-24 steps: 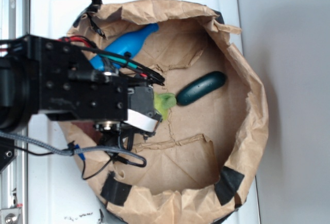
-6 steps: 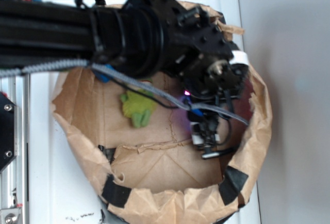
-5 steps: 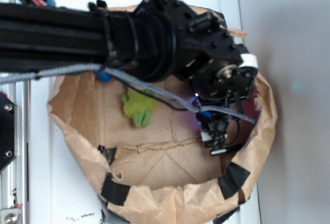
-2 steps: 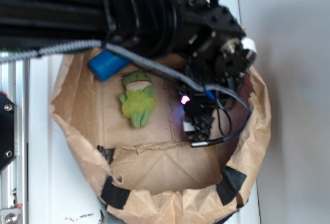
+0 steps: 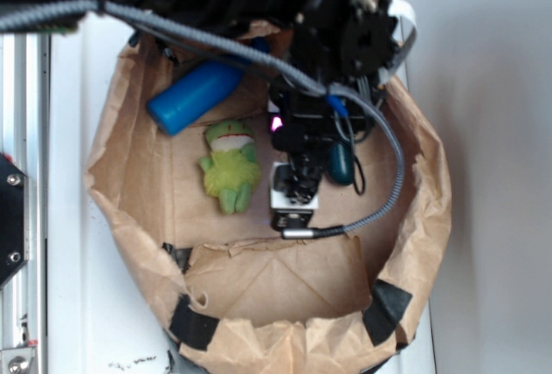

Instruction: Grab the green animal.

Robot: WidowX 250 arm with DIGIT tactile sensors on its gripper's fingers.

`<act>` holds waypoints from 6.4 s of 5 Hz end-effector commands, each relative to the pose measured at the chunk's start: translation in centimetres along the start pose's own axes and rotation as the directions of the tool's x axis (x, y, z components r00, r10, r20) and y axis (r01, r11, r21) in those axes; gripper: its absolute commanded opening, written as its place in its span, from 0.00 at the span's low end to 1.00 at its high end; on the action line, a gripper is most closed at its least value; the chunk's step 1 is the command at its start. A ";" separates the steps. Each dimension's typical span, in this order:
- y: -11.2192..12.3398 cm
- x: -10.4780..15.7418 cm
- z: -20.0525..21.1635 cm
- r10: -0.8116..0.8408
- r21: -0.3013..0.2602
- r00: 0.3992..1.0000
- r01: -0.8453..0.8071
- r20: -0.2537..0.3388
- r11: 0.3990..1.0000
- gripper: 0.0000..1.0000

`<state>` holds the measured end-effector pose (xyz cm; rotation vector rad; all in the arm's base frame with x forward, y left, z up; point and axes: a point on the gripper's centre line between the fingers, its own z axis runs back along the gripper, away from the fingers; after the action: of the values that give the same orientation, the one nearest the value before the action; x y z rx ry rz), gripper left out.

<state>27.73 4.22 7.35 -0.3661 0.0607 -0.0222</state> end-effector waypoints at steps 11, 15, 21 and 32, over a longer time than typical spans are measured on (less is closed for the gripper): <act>0.2 -3.3 1.6 -0.309 0.140 0.950 0.300 0.041 0.943 1.00; -0.5 -0.6 0.5 -0.694 0.083 0.719 0.695 -0.046 0.714 1.00; 0.2 -1.8 1.0 -0.873 -0.035 0.467 0.879 -0.140 0.476 1.00; -5.4 -1.0 3.4 -0.860 0.060 0.500 0.860 0.106 0.507 0.00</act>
<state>25.76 -0.51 10.81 -0.4100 -0.1937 -1.0076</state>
